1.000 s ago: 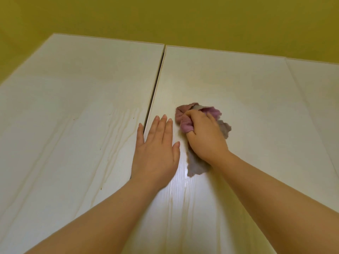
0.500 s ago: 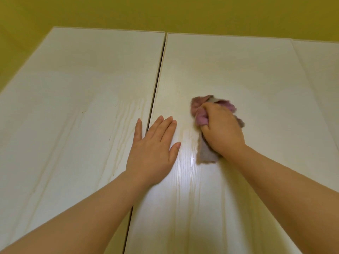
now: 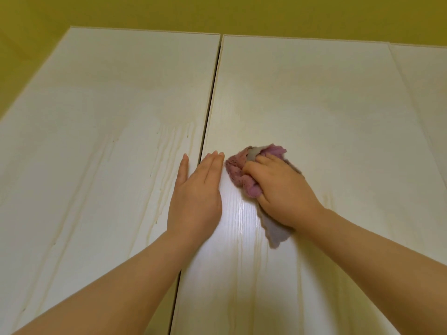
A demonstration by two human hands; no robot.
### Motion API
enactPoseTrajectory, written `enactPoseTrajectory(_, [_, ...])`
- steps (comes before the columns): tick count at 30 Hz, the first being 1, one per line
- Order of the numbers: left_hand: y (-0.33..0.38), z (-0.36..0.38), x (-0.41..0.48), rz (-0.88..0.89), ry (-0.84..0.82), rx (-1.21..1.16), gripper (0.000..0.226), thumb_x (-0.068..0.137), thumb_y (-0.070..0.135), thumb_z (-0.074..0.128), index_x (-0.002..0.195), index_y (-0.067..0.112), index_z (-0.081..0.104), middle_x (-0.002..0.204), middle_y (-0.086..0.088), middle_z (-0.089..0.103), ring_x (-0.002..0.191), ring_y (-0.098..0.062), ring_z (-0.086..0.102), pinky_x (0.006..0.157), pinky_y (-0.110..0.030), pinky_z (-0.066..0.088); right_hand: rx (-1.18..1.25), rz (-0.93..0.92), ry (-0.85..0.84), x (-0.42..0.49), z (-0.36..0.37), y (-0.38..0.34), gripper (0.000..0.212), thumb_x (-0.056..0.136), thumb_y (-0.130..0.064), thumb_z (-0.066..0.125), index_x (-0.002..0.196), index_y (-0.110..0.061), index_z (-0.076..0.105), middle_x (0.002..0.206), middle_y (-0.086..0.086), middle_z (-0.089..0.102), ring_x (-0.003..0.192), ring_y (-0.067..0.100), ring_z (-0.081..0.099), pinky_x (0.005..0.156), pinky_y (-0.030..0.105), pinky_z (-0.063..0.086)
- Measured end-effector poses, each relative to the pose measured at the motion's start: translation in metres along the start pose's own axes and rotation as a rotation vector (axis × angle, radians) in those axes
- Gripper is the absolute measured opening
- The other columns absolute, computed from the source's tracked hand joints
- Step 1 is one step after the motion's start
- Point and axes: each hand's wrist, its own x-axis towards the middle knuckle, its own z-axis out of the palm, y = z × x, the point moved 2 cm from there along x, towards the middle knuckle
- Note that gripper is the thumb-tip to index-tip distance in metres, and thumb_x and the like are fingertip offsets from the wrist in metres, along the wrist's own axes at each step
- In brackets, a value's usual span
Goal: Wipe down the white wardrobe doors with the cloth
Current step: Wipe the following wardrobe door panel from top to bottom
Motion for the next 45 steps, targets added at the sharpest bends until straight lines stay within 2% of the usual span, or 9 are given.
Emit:
enactPoseTrajectory(9, [-0.006,-0.001,-0.004,0.115,0.000,0.109,0.050,0.079,0.005,0.033,0.119,-0.003,0.062,0.120,-0.015,0.064,0.113,-0.028,0.061,0.109,-0.047,0.013,0.073,-0.028,-0.019,-0.007,0.001,-0.011,0.015,0.079,-0.021,0.039,0.078,-0.017,0.053,0.080,0.000,0.057,0.081,0.013,0.043,0.074,0.018,0.024])
enactPoseTrajectory(13, [-0.006,-0.003,-0.008,0.140,-0.052,0.175,0.051,0.083,0.012,0.032,0.124,0.000,0.059,0.126,-0.013,0.061,0.118,-0.025,0.058,0.107,-0.051,0.016,0.108,0.333,0.128,0.005,-0.004,-0.002,0.016,0.075,-0.017,0.037,0.079,-0.015,0.052,0.082,0.004,0.056,0.079,0.021,0.047,0.066,0.027,0.024])
enactPoseTrajectory(18, [-0.007,-0.004,-0.010,0.128,-0.039,0.183,0.049,0.086,0.015,0.032,0.123,0.000,0.060,0.126,-0.013,0.061,0.117,-0.025,0.059,0.108,-0.051,0.016,0.009,0.027,0.005,-0.015,0.008,-0.023,0.016,0.079,-0.021,0.040,0.078,-0.015,0.054,0.080,0.002,0.057,0.078,0.018,0.048,0.077,0.029,0.033])
enactPoseTrajectory(22, [-0.005,-0.006,-0.008,0.147,-0.053,0.250,0.050,0.084,0.015,0.032,0.123,0.000,0.060,0.126,-0.013,0.061,0.116,-0.025,0.060,0.106,-0.052,0.017,0.027,0.400,0.121,0.004,-0.006,0.005,0.017,0.081,-0.014,0.039,0.086,-0.012,0.055,0.088,0.005,0.057,0.084,0.023,0.051,0.066,0.031,0.029])
enactPoseTrajectory(27, [-0.006,-0.008,-0.005,0.151,-0.042,0.264,0.048,0.085,0.017,0.034,0.120,0.002,0.063,0.122,-0.012,0.064,0.111,-0.023,0.063,0.105,-0.052,0.019,0.054,-0.002,-0.046,-0.013,0.001,-0.017,0.021,0.080,-0.026,0.037,0.082,-0.017,0.056,0.087,0.004,0.060,0.086,0.019,0.050,0.078,0.025,0.030])
enactPoseTrajectory(32, [-0.004,-0.010,-0.002,0.139,-0.070,0.294,0.047,0.087,0.018,0.033,0.117,0.003,0.065,0.120,-0.011,0.065,0.109,-0.023,0.064,0.105,-0.051,0.019,0.073,0.386,0.109,0.003,-0.014,0.018,0.020,0.080,-0.017,0.036,0.087,-0.012,0.055,0.090,0.006,0.057,0.085,0.025,0.052,0.069,0.034,0.036])
enactPoseTrajectory(36, [-0.001,-0.010,0.004,0.100,-0.051,0.255,0.041,0.086,0.017,0.038,0.112,0.006,0.068,0.114,-0.008,0.068,0.106,-0.022,0.065,0.106,-0.049,0.019,0.078,-0.064,-0.034,-0.011,-0.006,-0.009,0.019,0.078,-0.026,0.036,0.085,-0.020,0.052,0.082,-0.009,0.054,0.083,0.014,0.045,0.077,0.022,0.029])
enactPoseTrajectory(41, [0.011,-0.007,0.010,0.189,-0.085,0.255,0.046,0.085,0.017,0.038,0.121,0.005,0.063,0.123,-0.009,0.064,0.117,-0.025,0.059,0.105,-0.048,0.022,0.106,0.353,0.095,0.003,-0.011,0.025,0.013,0.081,-0.021,0.036,0.082,-0.017,0.048,0.089,0.002,0.055,0.087,0.023,0.049,0.071,0.030,0.030])
enactPoseTrajectory(45, [0.009,-0.003,0.018,0.200,-0.090,0.247,0.047,0.083,0.016,0.038,0.121,0.004,0.063,0.121,-0.008,0.065,0.114,-0.024,0.061,0.103,-0.047,0.023,0.075,0.139,0.032,-0.004,-0.003,0.001,0.028,0.086,-0.027,0.030,0.090,-0.016,0.055,0.092,-0.002,0.052,0.093,0.018,0.045,0.080,0.020,0.023])
